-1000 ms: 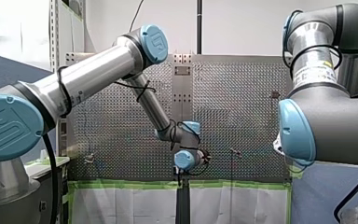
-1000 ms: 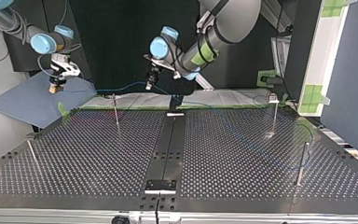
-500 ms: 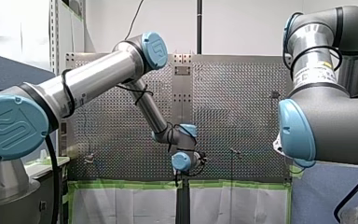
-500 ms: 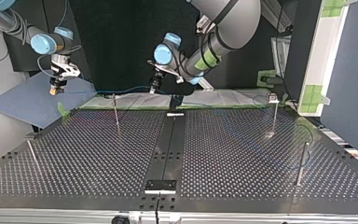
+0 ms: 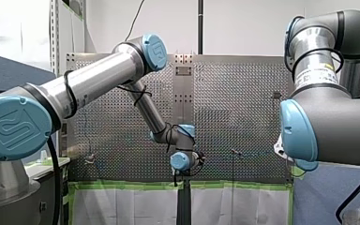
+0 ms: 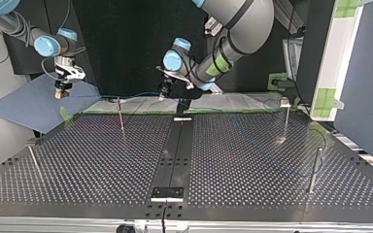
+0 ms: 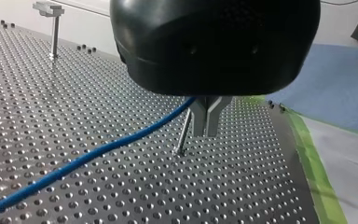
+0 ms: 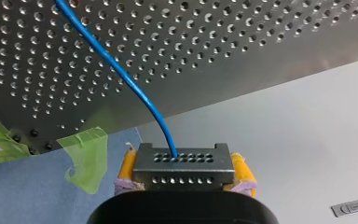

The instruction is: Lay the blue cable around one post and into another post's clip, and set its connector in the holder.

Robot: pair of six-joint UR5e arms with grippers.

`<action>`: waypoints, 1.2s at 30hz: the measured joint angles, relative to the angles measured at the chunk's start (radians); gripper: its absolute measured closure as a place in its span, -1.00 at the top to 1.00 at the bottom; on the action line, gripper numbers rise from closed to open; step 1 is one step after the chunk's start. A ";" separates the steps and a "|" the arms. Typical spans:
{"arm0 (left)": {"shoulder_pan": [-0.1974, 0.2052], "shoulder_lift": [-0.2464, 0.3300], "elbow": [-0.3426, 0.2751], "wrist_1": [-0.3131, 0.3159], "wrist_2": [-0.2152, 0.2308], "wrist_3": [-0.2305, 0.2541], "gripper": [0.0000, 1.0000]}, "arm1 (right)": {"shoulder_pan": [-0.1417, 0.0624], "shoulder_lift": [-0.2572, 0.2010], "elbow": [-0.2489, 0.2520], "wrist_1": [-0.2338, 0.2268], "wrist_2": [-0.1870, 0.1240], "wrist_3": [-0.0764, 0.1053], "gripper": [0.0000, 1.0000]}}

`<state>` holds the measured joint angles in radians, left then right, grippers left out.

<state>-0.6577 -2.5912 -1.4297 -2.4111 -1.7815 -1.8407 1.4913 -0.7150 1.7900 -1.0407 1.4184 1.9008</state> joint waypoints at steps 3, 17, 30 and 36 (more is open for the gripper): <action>0.002 -0.005 0.002 -0.002 0.002 0.000 -0.91 | 0.000 0.004 -0.004 0.002 -0.001 -0.001 -1.00; 0.013 -0.063 0.070 -0.030 0.002 0.001 -0.91 | 0.001 0.009 -0.013 0.001 -0.017 -0.002 -1.00; 0.020 -0.062 0.098 -0.062 0.002 0.007 -0.91 | -0.002 0.014 -0.021 0.000 -0.019 0.000 -1.00; 0.013 -0.063 0.098 -0.077 0.001 0.023 -0.91 | 0.001 0.015 -0.022 0.008 -0.015 -0.010 -1.00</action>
<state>-0.6446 -2.6537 -1.3314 -2.4884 -1.7808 -1.8177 1.4921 -0.6995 1.7685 -1.0329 1.4029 1.8906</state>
